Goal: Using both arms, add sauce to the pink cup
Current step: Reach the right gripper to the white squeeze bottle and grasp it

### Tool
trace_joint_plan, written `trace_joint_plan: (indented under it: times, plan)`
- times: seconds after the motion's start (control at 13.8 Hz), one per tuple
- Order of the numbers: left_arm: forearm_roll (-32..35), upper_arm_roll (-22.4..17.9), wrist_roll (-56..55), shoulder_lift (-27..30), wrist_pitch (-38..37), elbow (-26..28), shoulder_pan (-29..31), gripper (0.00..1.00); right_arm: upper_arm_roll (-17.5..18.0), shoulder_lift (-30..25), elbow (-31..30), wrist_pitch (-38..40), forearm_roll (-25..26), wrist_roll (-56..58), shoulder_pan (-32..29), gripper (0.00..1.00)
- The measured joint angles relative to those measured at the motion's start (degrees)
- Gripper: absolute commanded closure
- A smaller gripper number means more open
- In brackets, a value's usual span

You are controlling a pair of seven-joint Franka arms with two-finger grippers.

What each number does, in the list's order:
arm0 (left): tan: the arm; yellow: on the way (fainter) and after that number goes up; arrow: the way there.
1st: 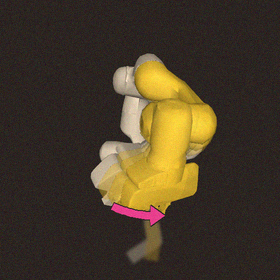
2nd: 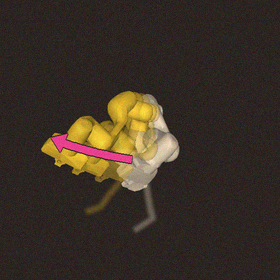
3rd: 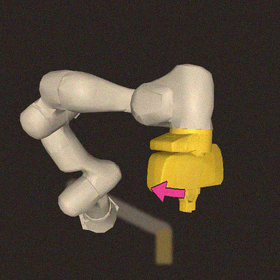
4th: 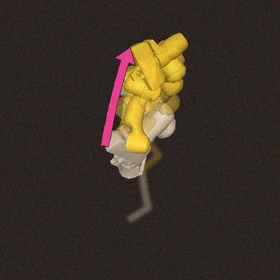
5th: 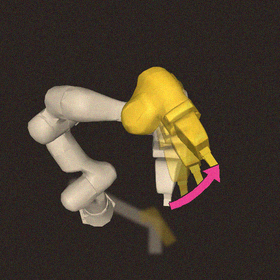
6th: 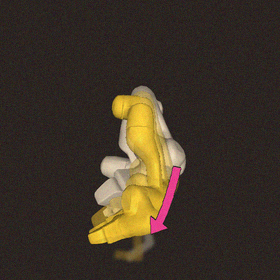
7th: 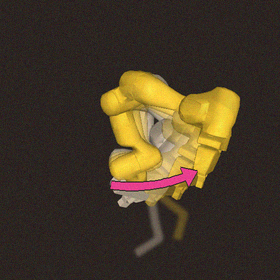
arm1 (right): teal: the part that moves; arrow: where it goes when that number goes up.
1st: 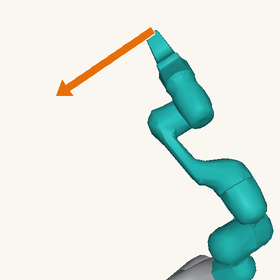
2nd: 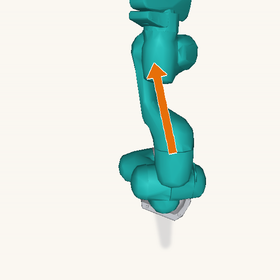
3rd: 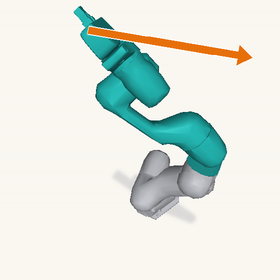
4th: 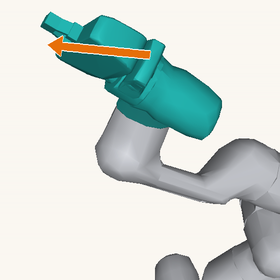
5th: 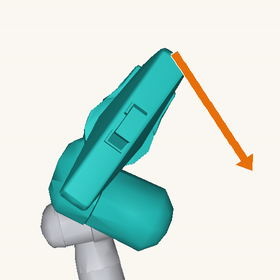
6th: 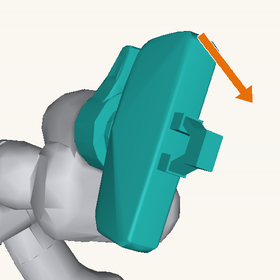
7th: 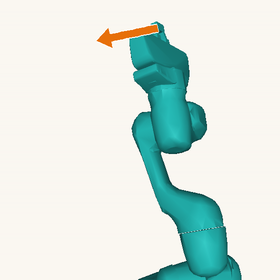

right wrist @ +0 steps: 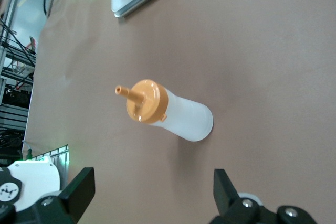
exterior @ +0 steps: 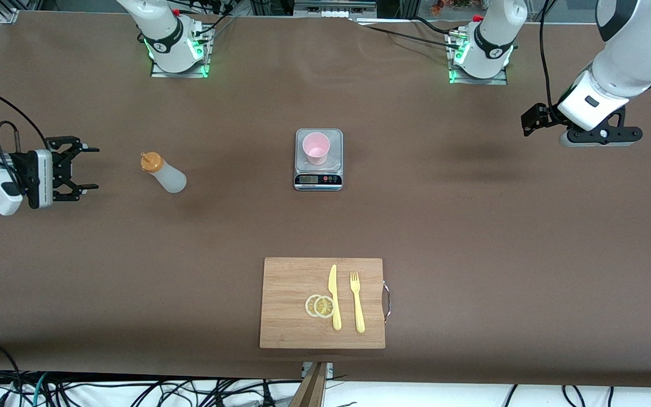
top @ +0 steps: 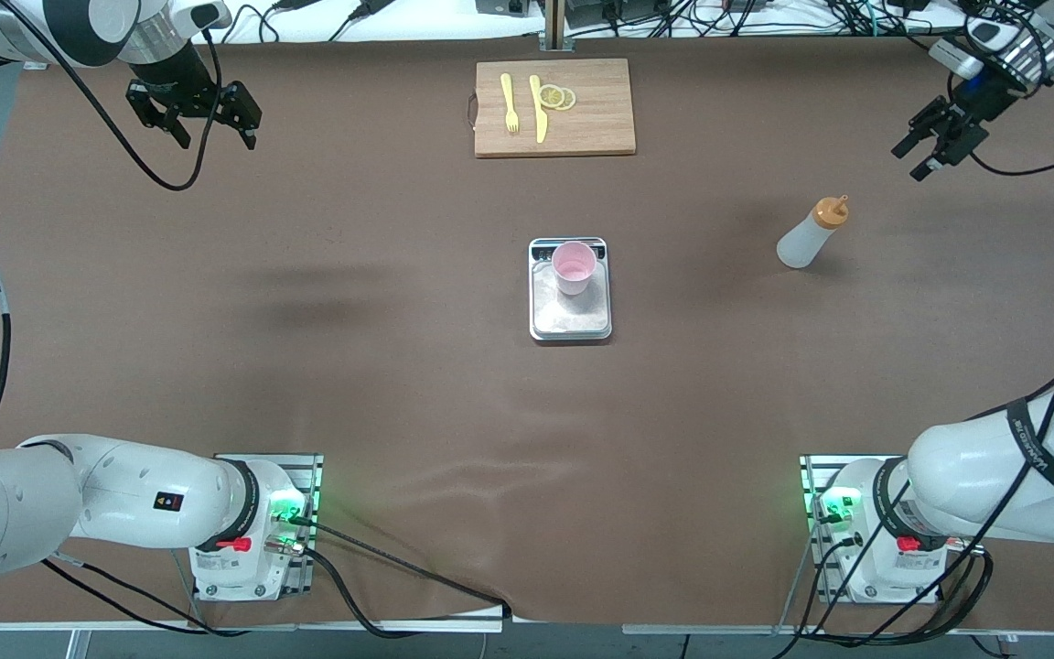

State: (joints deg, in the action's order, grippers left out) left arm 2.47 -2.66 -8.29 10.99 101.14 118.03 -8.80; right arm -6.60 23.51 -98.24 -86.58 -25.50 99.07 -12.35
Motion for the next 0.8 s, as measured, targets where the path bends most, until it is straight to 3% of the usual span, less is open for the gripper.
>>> trace_joint_plan:
  times: [0.29, 0.58, 0.8]
  plan:
    - [0.0, 0.0, 0.0, 0.0, -0.6, 0.0, 0.0, 0.0, -0.1, 1.5, -3.9, -0.2, -2.2, 8.9, -4.1, 0.0]
    - [0.0, 0.0, 0.0, 0.0, -0.8, 0.0, 0.0, 0.0, -0.1, 3.4, -11.3, -2.5, -9.5, 23.6, -7.4, 0.0]
    - [0.0, 0.0, 0.0, 0.0, -0.8, 0.0, 0.0, 0.0, -0.1, 7.6, -13.5, -3.0, -14.5, 34.2, -8.6, 0.0]
